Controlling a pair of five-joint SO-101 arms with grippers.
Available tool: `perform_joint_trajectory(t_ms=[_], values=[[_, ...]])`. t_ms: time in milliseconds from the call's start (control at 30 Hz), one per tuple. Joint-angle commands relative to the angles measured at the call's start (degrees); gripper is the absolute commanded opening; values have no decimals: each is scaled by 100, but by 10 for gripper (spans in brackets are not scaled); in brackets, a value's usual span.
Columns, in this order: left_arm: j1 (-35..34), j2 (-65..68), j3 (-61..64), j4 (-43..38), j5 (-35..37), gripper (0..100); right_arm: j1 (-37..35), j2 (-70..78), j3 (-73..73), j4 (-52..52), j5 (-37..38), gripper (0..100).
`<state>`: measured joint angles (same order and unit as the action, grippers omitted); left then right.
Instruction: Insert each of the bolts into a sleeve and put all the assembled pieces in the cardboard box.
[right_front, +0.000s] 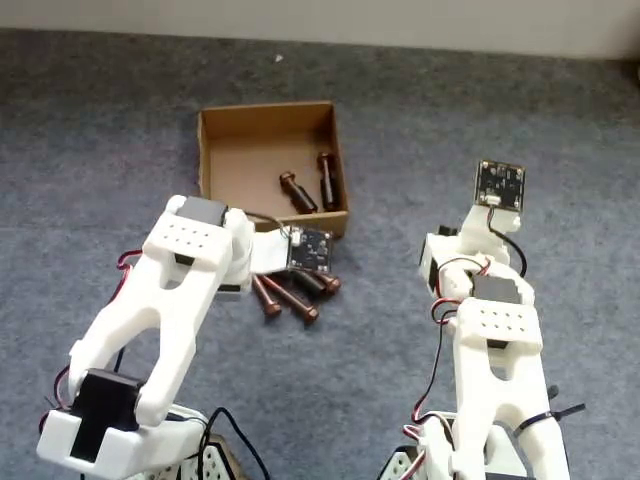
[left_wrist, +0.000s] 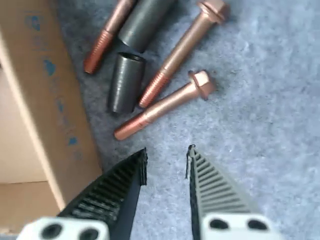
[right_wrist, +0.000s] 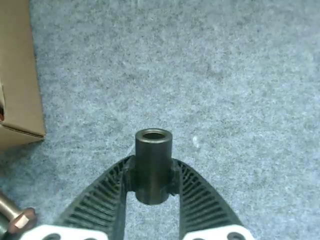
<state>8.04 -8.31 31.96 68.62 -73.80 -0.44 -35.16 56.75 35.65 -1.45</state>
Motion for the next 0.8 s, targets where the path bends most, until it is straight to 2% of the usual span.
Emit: perform_joint_trajectory(t_ms=[0, 233, 567, 767], values=[[382, -75, 119, 79, -527, 158, 57, -198, -75, -136, -9, 6], [927, 567, 101, -44, -501, 158, 57, -198, -75, -136, -9, 6], [919, 1393, -532, -167, -492, 155, 57, -198, -75, -136, -9, 6], [927, 1332, -927, -44, -484, 154, 57, -198, -75, -136, -9, 6]])
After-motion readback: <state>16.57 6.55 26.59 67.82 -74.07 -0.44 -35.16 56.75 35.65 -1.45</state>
